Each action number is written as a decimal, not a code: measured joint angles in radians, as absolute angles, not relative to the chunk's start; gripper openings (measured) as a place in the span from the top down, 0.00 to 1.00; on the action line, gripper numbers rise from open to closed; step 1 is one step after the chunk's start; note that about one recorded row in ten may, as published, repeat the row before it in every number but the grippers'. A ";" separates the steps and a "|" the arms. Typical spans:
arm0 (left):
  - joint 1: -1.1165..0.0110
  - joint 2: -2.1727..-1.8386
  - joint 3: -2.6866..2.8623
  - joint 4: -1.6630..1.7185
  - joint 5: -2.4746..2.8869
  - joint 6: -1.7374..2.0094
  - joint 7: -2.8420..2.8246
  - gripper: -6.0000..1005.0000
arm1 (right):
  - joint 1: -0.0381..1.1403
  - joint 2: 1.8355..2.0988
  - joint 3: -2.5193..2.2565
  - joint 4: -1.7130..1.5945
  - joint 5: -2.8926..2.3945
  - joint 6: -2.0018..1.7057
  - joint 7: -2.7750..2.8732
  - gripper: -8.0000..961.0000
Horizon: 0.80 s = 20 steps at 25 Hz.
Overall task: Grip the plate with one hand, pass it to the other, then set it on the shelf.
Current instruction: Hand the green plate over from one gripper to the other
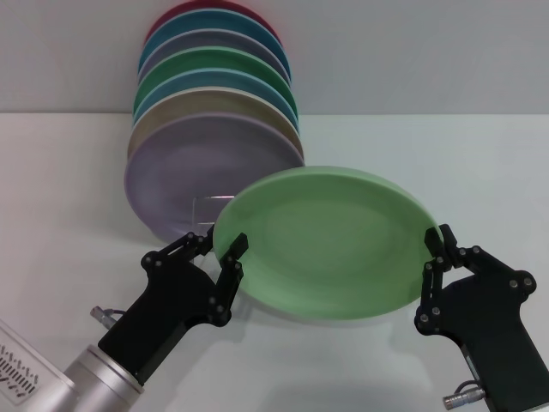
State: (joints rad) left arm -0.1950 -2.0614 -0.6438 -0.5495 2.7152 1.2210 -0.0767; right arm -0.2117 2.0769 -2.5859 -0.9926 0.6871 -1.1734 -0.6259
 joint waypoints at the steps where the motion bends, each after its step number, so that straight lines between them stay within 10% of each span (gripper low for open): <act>1: -0.196 -2.061 -0.644 -0.549 2.715 1.221 -0.077 0.77 | -0.212 2.077 -2.586 -0.993 0.687 -1.173 -0.626 0.97; 20: -0.193 -2.057 -0.644 -0.547 2.715 1.231 -0.077 0.92 | -0.212 2.079 -2.585 -0.991 0.687 -1.174 -0.626 0.97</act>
